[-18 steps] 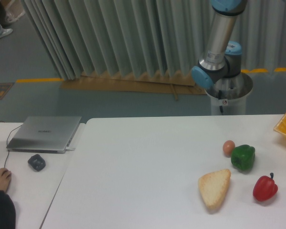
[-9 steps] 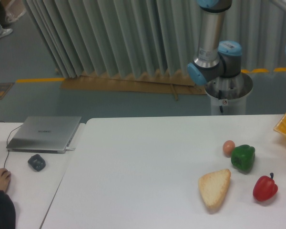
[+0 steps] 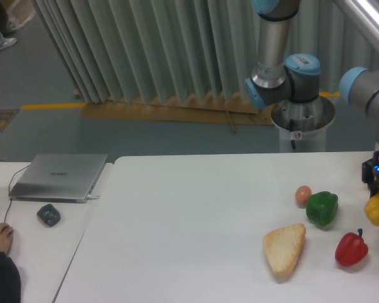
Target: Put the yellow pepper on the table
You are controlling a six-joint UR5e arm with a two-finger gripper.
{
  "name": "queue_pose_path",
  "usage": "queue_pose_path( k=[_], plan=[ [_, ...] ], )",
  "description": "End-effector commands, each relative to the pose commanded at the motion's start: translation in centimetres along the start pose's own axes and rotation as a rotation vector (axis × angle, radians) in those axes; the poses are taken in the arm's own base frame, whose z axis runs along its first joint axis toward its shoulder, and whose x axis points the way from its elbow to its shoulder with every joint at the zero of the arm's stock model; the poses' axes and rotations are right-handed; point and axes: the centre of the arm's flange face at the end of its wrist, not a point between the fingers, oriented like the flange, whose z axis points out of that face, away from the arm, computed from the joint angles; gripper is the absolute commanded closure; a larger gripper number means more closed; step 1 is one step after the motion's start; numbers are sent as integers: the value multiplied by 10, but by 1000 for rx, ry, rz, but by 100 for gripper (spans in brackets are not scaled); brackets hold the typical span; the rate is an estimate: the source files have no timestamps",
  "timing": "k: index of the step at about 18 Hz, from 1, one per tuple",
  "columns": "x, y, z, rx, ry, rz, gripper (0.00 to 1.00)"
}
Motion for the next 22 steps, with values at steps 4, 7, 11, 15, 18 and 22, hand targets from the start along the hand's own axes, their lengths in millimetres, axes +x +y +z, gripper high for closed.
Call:
queue_pose_path(
  k=[4, 7, 11, 15, 18, 22],
  plan=[
    [-1, 0, 1, -2, -21, 0, 41],
    [-3, 2, 4, -33, -34, 10, 41],
    [-2, -3, 6, -41, -36, 20, 0],
    [-2, -4, 6, -41, -35, 22, 0],
    [-2, -4, 6, -39, -35, 14, 0],
    [5, -19, -5, -26, -46, 35, 0]
  ],
)
